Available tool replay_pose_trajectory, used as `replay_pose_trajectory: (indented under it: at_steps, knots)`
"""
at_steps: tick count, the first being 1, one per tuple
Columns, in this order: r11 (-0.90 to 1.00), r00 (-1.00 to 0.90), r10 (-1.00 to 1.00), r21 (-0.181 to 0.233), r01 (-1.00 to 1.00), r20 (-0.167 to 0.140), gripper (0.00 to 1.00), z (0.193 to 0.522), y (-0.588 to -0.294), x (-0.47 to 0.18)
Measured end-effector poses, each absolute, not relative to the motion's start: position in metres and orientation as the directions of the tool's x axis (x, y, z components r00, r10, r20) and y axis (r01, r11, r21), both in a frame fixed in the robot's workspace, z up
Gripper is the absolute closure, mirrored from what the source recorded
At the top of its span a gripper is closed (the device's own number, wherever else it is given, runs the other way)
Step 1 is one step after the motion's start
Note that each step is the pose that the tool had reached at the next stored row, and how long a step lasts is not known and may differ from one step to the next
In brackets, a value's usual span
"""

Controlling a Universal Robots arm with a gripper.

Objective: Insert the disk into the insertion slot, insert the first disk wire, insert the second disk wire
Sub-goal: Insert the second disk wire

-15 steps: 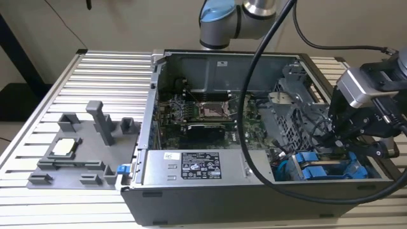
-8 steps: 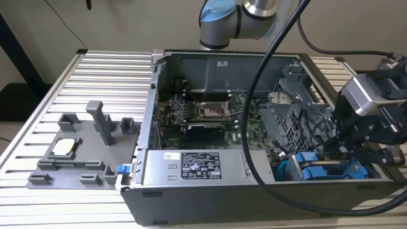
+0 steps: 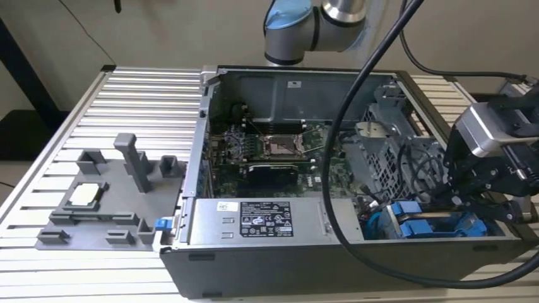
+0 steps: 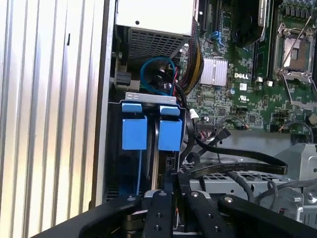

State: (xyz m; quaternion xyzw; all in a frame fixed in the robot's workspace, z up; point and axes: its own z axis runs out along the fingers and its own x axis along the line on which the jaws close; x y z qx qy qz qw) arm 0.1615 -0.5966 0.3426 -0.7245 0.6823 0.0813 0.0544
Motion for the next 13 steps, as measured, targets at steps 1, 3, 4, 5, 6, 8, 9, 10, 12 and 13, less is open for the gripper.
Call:
replay_pose_trajectory:
  at_steps: [1,3,4,5,6,8,9,10,12,13]
  knots:
    - [-0.057,0.049,-0.98,0.032,-0.998,-0.193,0.84,0.3425,-0.5965,0.162]
    - [-0.048,0.041,-0.98,0.032,-0.998,-0.193,0.84,0.3421,-0.5965,0.1633]
    - [-0.044,0.037,-0.98,0.032,-0.999,-0.193,0.84,0.3419,-0.5965,0.164]
    - [-0.04,0.033,-0.981,0.032,-0.999,-0.193,0.84,0.3417,-0.5965,0.1644]
    - [-0.038,0.031,-0.981,0.032,-0.999,-0.193,0.84,0.3413,-0.5965,0.1644]
    - [-0.037,0.03,-0.981,0.032,-0.999,-0.193,0.84,0.3407,-0.5966,0.1644]
    - [-0.037,0.03,-0.981,0.032,-0.999,-0.193,0.84,0.3406,-0.5966,0.1645]
    - [-0.037,0.03,-0.981,0.032,-0.999,-0.193,0.84,0.3403,-0.5965,0.1645]
    - [-0.037,0.03,-0.981,0.032,-0.999,-0.193,0.84,0.3395,-0.5965,0.1643]
    - [-0.037,0.03,-0.981,0.032,-0.999,-0.193,0.84,0.3391,-0.5965,0.1639]
